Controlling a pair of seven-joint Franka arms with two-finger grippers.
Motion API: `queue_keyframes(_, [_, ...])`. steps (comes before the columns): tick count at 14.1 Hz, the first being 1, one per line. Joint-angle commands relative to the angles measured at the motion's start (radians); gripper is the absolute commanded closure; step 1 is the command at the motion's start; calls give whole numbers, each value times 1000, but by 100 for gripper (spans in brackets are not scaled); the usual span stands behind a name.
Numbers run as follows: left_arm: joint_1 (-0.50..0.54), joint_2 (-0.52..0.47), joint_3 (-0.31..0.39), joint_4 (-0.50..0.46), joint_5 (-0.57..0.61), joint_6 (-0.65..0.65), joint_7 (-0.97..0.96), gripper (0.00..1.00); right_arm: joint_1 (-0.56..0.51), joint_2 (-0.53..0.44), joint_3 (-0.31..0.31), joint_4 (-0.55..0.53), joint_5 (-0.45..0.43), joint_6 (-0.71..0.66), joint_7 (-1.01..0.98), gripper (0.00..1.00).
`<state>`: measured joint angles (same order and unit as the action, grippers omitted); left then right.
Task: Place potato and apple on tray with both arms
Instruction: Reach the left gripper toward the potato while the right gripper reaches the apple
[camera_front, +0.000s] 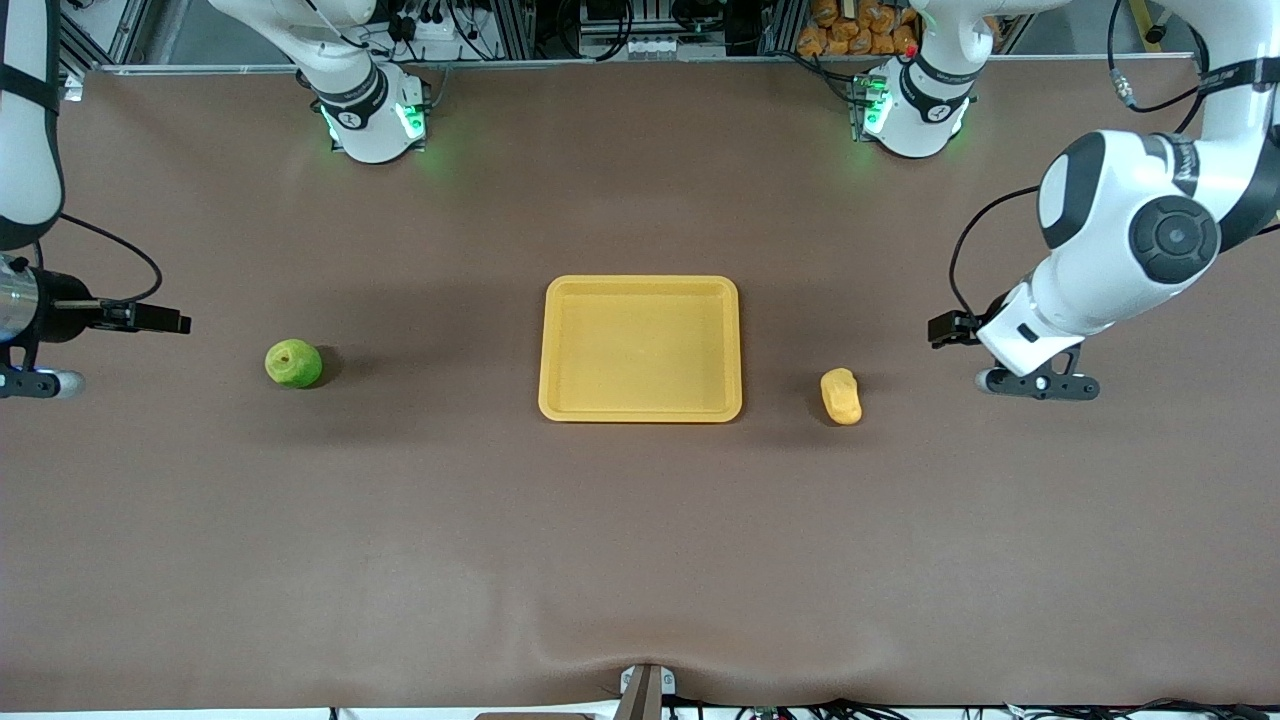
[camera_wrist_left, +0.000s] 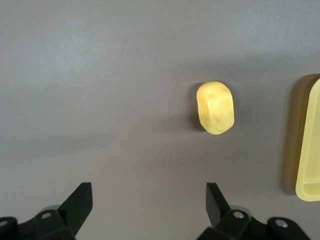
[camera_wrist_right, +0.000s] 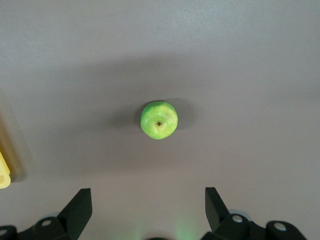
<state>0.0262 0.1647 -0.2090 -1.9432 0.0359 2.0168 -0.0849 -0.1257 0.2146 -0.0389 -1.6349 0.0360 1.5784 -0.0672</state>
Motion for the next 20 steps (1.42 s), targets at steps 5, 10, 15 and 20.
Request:
queue_keyframes(5, [-12, 105, -38, -16, -19, 149, -80, 0, -28, -11, 14, -117, -4, 116, -13, 0])
queue_keyframes(10, [-46, 151, -46, -45, -19, 230, -258, 0, -26, -9, 14, -172, -4, 190, -13, 0])
queue_keyframes(15, [-62, 196, -46, -95, -19, 370, -361, 0, -23, -9, 14, -246, -4, 293, -14, 0])
queue_keyframes(20, [-66, 231, -46, -112, -19, 445, -375, 0, -18, -5, 16, -324, -4, 414, -14, 0])
